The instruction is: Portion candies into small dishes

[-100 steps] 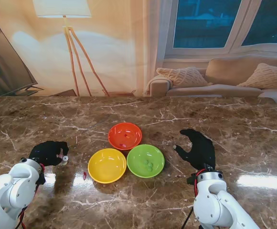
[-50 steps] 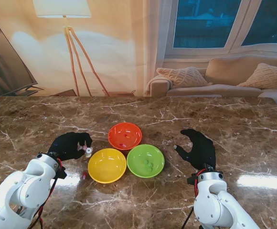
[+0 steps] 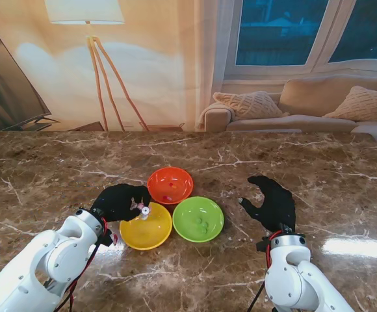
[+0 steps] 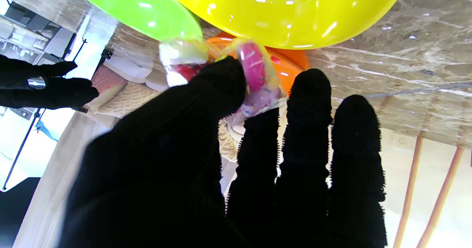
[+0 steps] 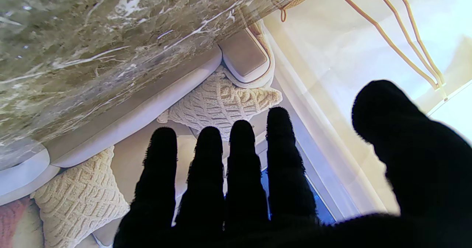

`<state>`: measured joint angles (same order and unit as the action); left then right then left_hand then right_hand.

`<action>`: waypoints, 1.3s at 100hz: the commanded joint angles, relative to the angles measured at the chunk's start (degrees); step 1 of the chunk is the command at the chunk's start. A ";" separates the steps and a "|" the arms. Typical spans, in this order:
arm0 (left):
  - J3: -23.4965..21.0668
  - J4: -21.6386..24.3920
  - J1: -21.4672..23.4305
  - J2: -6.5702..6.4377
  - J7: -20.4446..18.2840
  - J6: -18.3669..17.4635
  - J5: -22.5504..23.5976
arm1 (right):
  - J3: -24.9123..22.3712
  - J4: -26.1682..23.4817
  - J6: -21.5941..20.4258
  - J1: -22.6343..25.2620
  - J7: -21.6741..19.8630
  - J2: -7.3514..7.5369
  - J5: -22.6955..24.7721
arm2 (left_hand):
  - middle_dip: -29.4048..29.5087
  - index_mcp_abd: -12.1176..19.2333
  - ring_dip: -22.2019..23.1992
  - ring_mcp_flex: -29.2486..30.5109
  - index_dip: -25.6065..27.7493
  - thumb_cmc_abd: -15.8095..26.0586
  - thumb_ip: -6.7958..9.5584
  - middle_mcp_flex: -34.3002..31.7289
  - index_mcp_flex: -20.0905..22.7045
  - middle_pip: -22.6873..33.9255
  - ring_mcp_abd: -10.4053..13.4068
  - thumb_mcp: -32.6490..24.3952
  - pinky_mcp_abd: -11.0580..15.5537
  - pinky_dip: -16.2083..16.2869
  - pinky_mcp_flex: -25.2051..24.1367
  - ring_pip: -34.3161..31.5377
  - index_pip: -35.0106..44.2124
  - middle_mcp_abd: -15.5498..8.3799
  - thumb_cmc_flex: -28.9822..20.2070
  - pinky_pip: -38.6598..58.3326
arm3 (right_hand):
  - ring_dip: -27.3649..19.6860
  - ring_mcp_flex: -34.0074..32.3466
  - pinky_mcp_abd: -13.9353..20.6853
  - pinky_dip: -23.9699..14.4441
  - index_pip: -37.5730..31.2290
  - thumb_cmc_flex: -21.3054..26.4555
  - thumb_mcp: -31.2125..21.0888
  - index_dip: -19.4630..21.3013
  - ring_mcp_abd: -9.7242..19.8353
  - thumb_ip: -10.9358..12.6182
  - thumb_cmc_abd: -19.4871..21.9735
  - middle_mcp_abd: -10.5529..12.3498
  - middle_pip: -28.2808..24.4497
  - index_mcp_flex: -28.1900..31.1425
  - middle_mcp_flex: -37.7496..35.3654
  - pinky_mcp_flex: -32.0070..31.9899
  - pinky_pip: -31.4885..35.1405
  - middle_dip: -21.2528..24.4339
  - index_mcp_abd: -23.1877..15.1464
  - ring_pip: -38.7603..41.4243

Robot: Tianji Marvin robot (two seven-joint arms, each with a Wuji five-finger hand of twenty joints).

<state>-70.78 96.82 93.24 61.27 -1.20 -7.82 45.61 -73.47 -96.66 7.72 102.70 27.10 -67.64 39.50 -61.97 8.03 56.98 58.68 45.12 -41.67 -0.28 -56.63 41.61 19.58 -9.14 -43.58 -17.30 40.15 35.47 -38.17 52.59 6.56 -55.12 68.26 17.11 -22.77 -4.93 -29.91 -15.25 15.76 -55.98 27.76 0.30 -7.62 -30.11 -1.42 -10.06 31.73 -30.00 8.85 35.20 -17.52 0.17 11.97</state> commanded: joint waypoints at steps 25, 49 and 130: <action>1.46 -1.63 -0.54 -0.55 -3.73 -1.92 0.80 | -0.04 0.04 -0.02 0.50 -0.86 -0.14 -0.55 | 3.84 1.75 -3.96 -8.21 -9.29 6.64 0.24 1.41 -2.27 -2.24 -0.69 5.84 -1.92 2.98 -8.73 0.60 -2.77 -3.50 1.90 -0.34 | 0.84 0.99 0.14 -1.31 -0.27 -0.87 -0.13 -0.54 -0.10 1.99 0.05 0.25 0.64 -0.02 0.67 -0.09 0.20 -0.35 -1.25 0.07; 1.40 -1.90 -0.78 -0.78 -4.63 -2.94 0.99 | -0.08 -0.02 0.05 0.51 -0.86 -0.14 -0.56 | 25.92 -1.87 -8.39 -13.54 -13.03 7.03 0.31 12.15 -3.15 7.77 -1.25 9.05 -1.06 3.93 -13.85 5.01 -11.69 -3.05 7.91 -4.36 | 0.84 1.03 0.12 -1.33 -0.23 -0.86 -0.06 -0.55 -0.15 2.03 -0.01 0.20 0.68 -0.06 0.65 -0.12 0.16 -0.36 -1.27 0.02; -17.40 10.06 15.28 -0.58 -5.94 0.01 7.50 | 0.23 0.05 -0.08 0.38 -0.88 -0.09 -0.32 | 12.25 2.73 -11.07 -17.91 -12.73 10.13 -1.00 11.51 -2.21 1.96 -0.55 6.35 -3.04 5.78 -22.55 9.57 -9.83 -3.54 0.16 -9.75 | 0.87 0.99 0.17 -1.41 -0.27 -0.82 -0.07 -0.52 -0.12 2.03 -0.05 0.28 0.66 -0.01 0.63 -0.05 0.15 -0.38 -1.37 0.01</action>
<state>-87.51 107.33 107.02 61.28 -6.21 -8.28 52.88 -73.39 -96.67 7.54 102.68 26.96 -67.63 39.31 -48.61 8.98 47.08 42.68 32.92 -32.94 -0.29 -45.70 39.14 22.40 -9.81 -36.18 -18.82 44.65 15.35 -30.24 41.84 4.54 -52.87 60.17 17.11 -22.77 -4.93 -29.92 -15.25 15.76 -55.98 27.76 0.30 -7.62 -30.11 -1.42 -10.06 31.73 -30.00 8.85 35.20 -17.52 0.16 11.97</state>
